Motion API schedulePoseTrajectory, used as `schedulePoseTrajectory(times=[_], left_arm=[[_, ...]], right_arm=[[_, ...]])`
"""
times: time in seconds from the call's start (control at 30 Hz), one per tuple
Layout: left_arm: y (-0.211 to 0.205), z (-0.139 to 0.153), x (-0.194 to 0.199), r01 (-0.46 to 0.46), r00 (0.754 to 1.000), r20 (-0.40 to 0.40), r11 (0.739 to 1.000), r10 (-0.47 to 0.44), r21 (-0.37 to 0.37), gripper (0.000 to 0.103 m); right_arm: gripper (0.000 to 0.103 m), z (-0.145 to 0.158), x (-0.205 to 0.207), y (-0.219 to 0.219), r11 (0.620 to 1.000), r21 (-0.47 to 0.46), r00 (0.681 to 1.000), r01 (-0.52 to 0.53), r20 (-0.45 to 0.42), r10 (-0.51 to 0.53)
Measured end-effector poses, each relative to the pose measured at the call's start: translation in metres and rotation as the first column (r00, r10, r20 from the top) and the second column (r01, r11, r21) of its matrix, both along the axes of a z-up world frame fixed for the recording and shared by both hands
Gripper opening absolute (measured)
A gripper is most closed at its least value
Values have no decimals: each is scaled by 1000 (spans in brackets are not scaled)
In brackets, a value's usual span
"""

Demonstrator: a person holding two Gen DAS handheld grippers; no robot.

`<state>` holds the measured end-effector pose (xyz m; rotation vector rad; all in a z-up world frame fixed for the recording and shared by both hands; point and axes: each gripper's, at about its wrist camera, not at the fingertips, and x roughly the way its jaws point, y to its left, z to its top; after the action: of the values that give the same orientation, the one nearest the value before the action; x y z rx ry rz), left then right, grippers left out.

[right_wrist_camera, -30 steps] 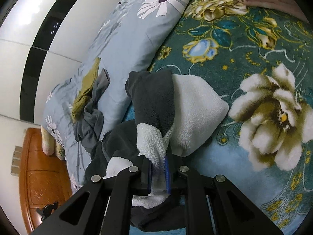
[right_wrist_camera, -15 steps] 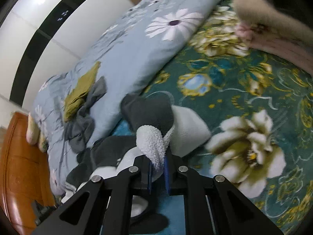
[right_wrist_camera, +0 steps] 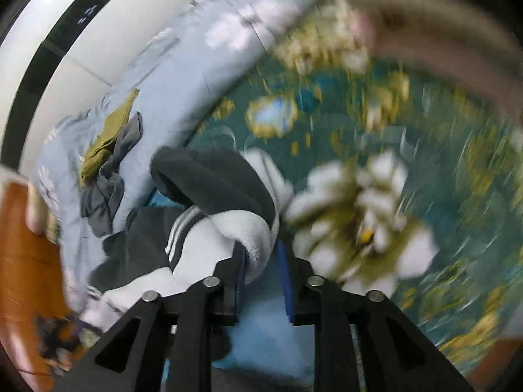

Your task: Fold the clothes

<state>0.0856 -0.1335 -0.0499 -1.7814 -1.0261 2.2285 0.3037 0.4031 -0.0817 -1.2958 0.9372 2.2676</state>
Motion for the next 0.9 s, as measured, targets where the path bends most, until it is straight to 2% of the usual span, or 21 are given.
schedulePoseTrajectory(times=[0.07, 0.1, 0.13, 0.2, 0.27, 0.33, 0.37, 0.4, 0.43, 0.5, 0.57, 0.63, 0.7, 0.8, 0.83, 0.87, 0.9], left_arm=[[15, -9, -21, -28, 999, 29, 1000, 27, 13, 63], [23, -12, -29, -52, 998, 44, 999, 52, 4, 63], [30, -17, -37, -81, 995, 66, 997, 81, -7, 63], [43, -27, -52, -135, 983, 121, 991, 136, -23, 63], [53, -36, -59, -163, 971, 171, 986, 165, -23, 63], [63, -44, -62, -153, 963, 217, 987, 160, -49, 63], [67, -47, -62, -145, 959, 235, 987, 157, -65, 63], [68, -51, -62, -140, 957, 246, 987, 155, -78, 63], [70, -54, -61, -133, 954, 256, 987, 153, -91, 63], [69, -59, -59, -133, 952, 266, 987, 153, -93, 63], [65, -64, -55, -139, 950, 271, 987, 156, -81, 63], [61, -68, -50, -145, 949, 273, 987, 159, -69, 63], [60, -71, -47, -144, 950, 269, 987, 156, -66, 63], [61, -72, -43, -131, 955, 258, 989, 144, -70, 63], [60, -72, -41, -127, 957, 252, 990, 140, -68, 63], [60, -71, -39, -123, 960, 246, 990, 136, -66, 63], [59, -71, -38, -120, 962, 240, 991, 132, -64, 63]], right_arm=[[49, 16, -29, -12, 995, 59, 996, -85, -24, 86], [65, 20, -50, -20, 985, 97, 989, -142, -31, 146], [70, 21, -67, -27, 974, 130, 981, -186, -30, 191], [70, 10, -103, -37, 947, 184, 964, -264, 30, 263], [70, -13, -133, -42, 926, 191, 943, -325, 141, 302], [70, -35, -148, -42, 924, 169, 929, -342, 209, 306], [65, -42, -149, -40, 928, 165, 928, -335, 229, 294], [34, -45, -144, -34, 936, 167, 933, -311, 240, 267], [7, -45, -138, -27, 943, 164, 940, -288, 237, 246], [7, -36, -118, -6, 971, 131, 971, -200, 159, 179], [7, -15, -84, 24, 987, 148, 996, -66, 74, 55], [7, -2, -53, 49, 981, 186, 997, 58, 33, -65], [7, -4, -17, 79, 965, 187, 979, 185, 50, -197], [9, -28, 15, 99, 974, 98, 968, 205, 124, -217], [9, -30, 21, 96, 976, 106, 968, 191, 141, -205], [13, -29, 25, 92, 976, 128, 968, 174, 157, -194], [27, -28, 29, 88, 976, 150, 968, 157, 173, -182]])
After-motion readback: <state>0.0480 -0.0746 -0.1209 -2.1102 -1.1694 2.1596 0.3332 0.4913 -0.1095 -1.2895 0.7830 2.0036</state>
